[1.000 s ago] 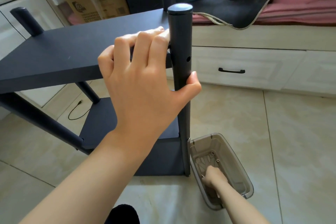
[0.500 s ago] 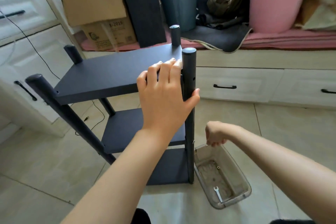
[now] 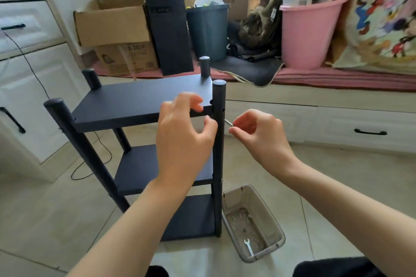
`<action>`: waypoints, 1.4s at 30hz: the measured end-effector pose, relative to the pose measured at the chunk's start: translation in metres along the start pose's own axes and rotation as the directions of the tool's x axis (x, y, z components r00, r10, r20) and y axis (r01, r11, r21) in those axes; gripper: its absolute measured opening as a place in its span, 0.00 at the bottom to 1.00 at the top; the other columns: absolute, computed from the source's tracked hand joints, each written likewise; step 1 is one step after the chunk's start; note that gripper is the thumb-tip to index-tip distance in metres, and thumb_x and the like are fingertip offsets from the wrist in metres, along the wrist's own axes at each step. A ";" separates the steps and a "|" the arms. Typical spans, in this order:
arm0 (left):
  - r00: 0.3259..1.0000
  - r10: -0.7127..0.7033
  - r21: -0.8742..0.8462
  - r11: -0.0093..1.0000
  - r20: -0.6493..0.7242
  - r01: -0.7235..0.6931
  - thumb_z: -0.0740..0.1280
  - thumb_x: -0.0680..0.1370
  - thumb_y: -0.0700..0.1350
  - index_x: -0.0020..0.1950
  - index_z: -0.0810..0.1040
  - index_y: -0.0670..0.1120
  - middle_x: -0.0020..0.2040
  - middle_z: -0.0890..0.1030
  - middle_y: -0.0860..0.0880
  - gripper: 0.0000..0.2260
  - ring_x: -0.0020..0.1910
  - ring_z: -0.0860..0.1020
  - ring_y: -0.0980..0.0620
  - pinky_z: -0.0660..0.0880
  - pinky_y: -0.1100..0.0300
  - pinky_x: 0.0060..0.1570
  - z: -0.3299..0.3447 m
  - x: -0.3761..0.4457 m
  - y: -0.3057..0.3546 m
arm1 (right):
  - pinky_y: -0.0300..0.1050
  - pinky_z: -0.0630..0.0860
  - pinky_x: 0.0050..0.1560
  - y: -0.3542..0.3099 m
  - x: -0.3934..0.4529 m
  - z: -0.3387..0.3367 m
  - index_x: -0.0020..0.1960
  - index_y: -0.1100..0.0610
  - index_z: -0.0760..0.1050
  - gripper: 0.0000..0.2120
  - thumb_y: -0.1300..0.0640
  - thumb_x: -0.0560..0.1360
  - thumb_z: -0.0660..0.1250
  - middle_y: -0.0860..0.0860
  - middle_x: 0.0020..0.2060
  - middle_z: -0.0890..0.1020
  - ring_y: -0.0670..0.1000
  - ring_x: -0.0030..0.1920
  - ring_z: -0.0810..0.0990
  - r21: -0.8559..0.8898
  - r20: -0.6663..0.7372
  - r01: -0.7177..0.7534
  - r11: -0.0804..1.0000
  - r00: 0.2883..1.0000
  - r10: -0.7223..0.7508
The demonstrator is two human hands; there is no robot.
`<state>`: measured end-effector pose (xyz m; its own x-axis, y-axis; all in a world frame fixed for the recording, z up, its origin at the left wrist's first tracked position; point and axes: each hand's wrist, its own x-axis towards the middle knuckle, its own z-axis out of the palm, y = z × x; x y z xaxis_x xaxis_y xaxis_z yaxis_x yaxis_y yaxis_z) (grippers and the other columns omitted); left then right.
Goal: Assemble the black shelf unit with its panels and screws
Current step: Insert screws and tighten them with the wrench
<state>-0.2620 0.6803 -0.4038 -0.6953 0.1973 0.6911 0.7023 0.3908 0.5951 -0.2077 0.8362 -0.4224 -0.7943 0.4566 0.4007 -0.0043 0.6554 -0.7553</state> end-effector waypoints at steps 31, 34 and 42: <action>0.633 -0.560 -0.661 0.190 0.535 0.726 0.68 0.79 0.50 0.60 0.82 0.45 0.57 0.85 0.45 0.13 0.59 0.82 0.47 0.76 0.53 0.59 0.038 0.015 -0.016 | 0.32 0.76 0.39 -0.009 0.006 -0.018 0.44 0.56 0.83 0.02 0.59 0.72 0.76 0.46 0.36 0.85 0.43 0.38 0.83 0.271 -0.010 0.040 0.962 0.999 -0.039; 0.645 -0.572 -0.652 0.234 0.507 0.721 0.68 0.79 0.50 0.63 0.81 0.43 0.57 0.85 0.45 0.16 0.59 0.83 0.47 0.75 0.48 0.64 0.038 0.013 -0.016 | 0.33 0.77 0.40 -0.009 0.006 -0.016 0.44 0.56 0.83 0.02 0.59 0.73 0.76 0.46 0.36 0.85 0.44 0.39 0.84 0.261 -0.015 0.042 0.964 0.999 -0.039; 0.654 -0.592 -0.637 0.284 0.472 0.717 0.69 0.79 0.50 0.61 0.82 0.43 0.54 0.86 0.46 0.15 0.56 0.84 0.49 0.76 0.49 0.61 0.040 0.012 -0.016 | 0.31 0.74 0.37 -0.006 0.006 -0.013 0.44 0.57 0.83 0.03 0.59 0.72 0.76 0.45 0.35 0.84 0.42 0.35 0.81 0.245 -0.027 0.059 0.968 0.998 -0.054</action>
<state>-0.2878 0.7122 -0.4211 -0.9422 0.3218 -0.0936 -0.2014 -0.3203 0.9257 -0.2041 0.8426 -0.4083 -0.7760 0.4369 0.4550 -0.2000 0.5138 -0.8343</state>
